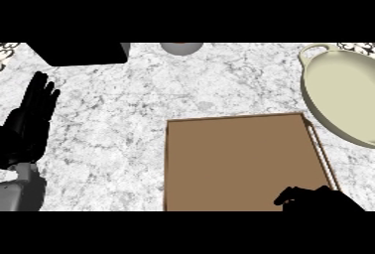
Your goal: Pick the croissant from the tray and place it in the pot
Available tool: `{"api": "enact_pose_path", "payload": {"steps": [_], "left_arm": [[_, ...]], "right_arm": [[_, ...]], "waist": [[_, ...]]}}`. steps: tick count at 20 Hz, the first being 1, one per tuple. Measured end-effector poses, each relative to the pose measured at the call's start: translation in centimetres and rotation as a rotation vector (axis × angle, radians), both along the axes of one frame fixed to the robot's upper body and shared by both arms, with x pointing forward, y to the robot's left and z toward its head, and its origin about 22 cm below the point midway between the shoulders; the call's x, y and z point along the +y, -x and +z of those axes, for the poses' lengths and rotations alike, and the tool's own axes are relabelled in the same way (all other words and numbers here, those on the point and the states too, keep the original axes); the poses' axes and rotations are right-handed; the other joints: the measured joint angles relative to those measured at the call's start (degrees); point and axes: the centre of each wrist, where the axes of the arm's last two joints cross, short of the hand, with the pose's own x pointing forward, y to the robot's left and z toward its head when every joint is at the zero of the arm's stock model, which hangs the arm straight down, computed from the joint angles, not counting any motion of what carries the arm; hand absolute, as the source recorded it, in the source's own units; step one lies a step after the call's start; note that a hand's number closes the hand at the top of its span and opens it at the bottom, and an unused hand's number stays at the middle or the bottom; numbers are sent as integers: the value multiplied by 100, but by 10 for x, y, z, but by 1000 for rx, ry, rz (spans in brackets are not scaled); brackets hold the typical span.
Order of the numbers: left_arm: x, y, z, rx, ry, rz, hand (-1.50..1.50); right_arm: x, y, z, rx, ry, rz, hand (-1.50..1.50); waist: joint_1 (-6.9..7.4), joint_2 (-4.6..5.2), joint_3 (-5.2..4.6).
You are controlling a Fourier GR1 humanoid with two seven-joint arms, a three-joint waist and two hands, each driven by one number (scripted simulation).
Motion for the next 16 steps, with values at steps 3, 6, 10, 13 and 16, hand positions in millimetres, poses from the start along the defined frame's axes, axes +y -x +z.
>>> {"api": "enact_pose_path", "payload": {"steps": [3, 6, 10, 13, 16], "left_arm": [[1, 2, 2, -5, 1, -5, 0], [-4, 3, 2, -7, 0, -18, 0], [-6, 2, -3, -10, 2, -32, 0], [-7, 0, 6, -13, -1, -38, 0], [-4, -3, 7, -16, -3, -46, 0]], "right_arm": [[-12, 11, 22, -107, -129, -119, 150], [-26, 14, 33, -201, -182, -245, 150], [-49, 10, 51, -287, -245, -367, 150], [-70, 10, 69, -336, -294, -436, 150], [-95, 3, 85, -360, -335, -486, 150]], "waist": [[42, 5, 2], [115, 17, 1], [189, 36, 0], [241, 41, 1], [289, 50, 1]]}}
